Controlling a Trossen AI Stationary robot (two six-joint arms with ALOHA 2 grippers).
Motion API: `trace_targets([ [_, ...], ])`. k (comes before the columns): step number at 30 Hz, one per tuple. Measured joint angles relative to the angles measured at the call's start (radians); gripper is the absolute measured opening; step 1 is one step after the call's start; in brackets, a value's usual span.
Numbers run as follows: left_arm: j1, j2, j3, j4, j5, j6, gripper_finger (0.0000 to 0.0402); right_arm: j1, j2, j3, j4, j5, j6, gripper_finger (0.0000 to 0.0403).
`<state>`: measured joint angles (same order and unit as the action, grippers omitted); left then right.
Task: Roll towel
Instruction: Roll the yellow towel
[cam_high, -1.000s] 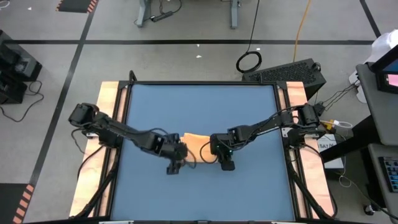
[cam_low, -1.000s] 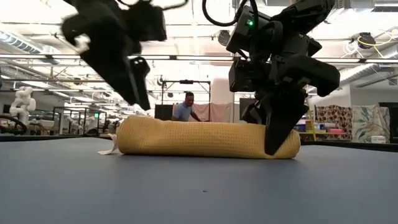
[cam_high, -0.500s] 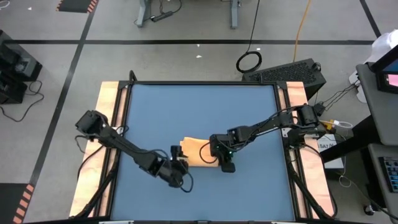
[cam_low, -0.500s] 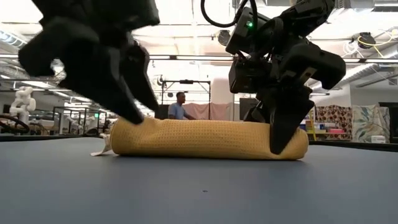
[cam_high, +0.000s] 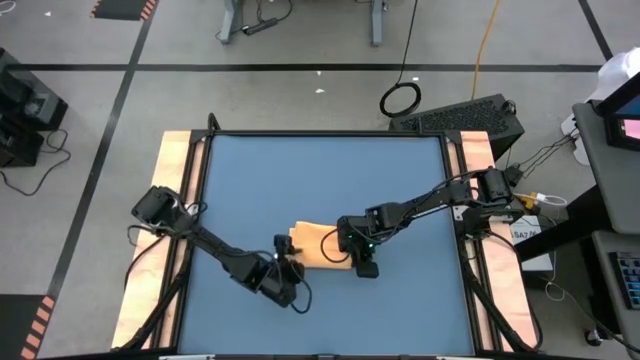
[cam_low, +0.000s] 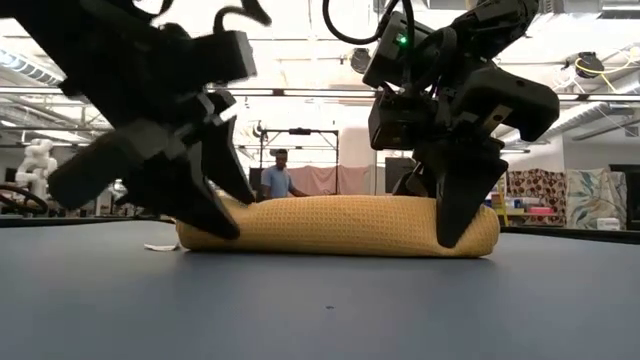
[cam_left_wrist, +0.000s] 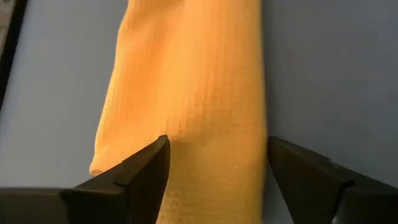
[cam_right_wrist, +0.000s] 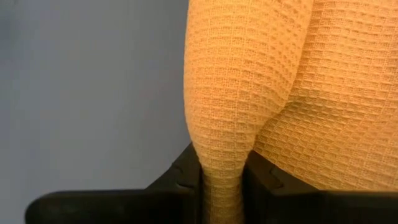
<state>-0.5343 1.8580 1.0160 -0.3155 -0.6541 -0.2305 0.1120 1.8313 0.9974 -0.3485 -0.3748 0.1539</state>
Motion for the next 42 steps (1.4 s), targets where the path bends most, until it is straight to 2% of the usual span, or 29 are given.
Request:
trace_targets([
  [6, -0.04, 0.0, 0.026, 0.055, -0.017, -0.002, 0.0305, 0.0, 0.0, 0.0, 0.0, 0.001, 0.0, 0.0054],
  [13, 0.012, 0.002, -0.001, 0.019, -0.02, -0.036, 0.0375, 0.001, -0.001, 0.0, 0.0, 0.002, 0.001, 0.0054],
  [17, 0.046, 0.002, -0.001, 0.025, 0.09, -0.003, 0.0374, 0.001, -0.001, 0.0, -0.001, 0.003, 0.0, 0.0054],
  [20, 0.076, 0.002, -0.001, 0.028, 0.136, 0.001, 0.0337, 0.001, -0.001, 0.0, -0.001, 0.003, -0.005, 0.0054],
  [28, 0.139, 0.002, -0.001, 0.028, 0.235, 0.04, 0.0173, 0.002, -0.002, 0.002, -0.026, 0.003, -0.025, 0.0055],
  [34, 0.215, -0.003, 0.001, 0.033, 0.413, 0.047, 0.0077, 0.002, -0.012, 0.003, -0.058, 0.006, -0.012, 0.0075],
  [38, 0.265, -0.011, 0.003, 0.033, 0.522, 0.026, 0.0034, 0.004, -0.054, 0.009, -0.123, 0.051, -0.008, 0.0116],
  [42, 0.307, -0.026, 0.001, 0.032, 0.635, 0.026, 0.0029, 0.03, -0.131, 0.018, -0.204, 0.183, -0.022, 0.0159],
])
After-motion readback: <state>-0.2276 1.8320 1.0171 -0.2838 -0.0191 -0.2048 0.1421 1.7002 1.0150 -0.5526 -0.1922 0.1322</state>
